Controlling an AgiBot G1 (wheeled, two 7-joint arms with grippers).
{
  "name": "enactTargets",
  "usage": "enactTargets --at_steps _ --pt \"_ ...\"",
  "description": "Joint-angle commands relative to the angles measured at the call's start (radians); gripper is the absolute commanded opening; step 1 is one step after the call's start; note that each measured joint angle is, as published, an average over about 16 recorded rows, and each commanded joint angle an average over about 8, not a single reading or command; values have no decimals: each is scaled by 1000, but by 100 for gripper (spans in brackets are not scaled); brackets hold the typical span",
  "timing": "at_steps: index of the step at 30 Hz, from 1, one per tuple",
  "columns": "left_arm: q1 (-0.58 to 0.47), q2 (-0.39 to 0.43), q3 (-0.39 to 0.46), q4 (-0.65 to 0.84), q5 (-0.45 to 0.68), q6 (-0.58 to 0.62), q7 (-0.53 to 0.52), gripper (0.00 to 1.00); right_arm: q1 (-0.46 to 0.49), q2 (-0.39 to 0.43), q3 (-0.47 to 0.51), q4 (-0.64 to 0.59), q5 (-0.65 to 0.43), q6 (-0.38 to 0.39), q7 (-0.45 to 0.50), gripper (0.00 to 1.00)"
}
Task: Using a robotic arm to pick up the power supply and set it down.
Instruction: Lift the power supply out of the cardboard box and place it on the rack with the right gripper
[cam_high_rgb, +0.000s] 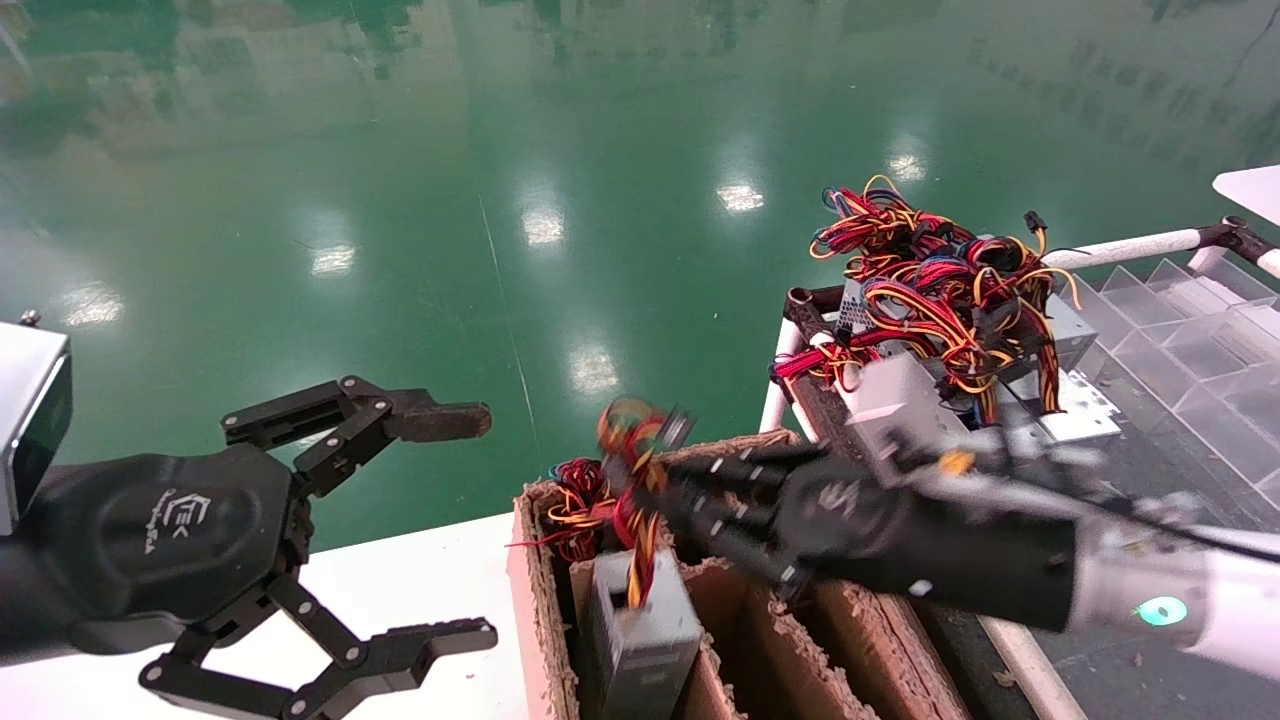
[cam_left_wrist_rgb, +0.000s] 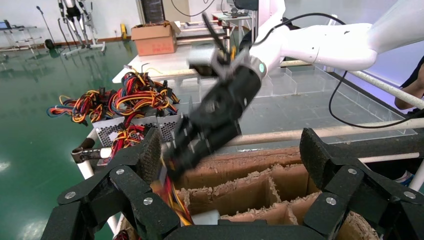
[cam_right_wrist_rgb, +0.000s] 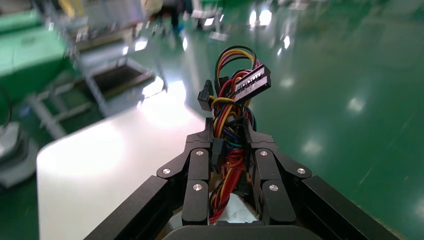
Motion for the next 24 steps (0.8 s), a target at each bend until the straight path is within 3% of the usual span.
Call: enactTargets --at_steps 1,11,24 --pt "0 0 0 0 0 0 0 100 -10 18 28 8 37 7 -1 0" --pt "0 0 0 0 0 0 0 100 -25 132 184 -6 213 -7 -30 0" --pt "0 0 0 0 0 0 0 100 135 274 250 -167 223 -76 -45 0"
